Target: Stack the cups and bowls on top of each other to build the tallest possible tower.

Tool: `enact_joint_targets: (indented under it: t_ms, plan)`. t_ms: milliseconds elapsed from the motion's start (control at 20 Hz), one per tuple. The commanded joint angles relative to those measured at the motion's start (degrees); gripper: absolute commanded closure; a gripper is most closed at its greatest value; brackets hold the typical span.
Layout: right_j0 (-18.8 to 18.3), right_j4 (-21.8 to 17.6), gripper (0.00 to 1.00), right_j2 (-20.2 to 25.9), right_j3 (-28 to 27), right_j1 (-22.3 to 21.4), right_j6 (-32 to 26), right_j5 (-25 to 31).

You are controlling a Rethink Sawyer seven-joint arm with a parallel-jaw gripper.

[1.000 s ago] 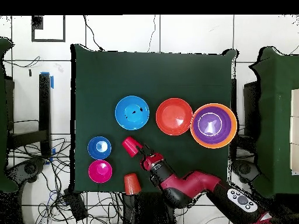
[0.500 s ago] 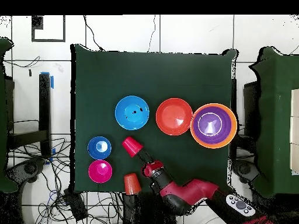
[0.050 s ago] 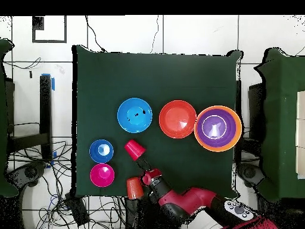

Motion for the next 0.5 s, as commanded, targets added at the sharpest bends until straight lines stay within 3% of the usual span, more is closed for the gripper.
enact_joint_targets:
  t_ms: [50,500]
  plan:
    - [5.3,4.2,0.00,0.1,-7.2,5.1,0.3,-3.3]
    - [8.3,5.2,0.00,1.4,-9.9,4.7,0.5,-7.6]
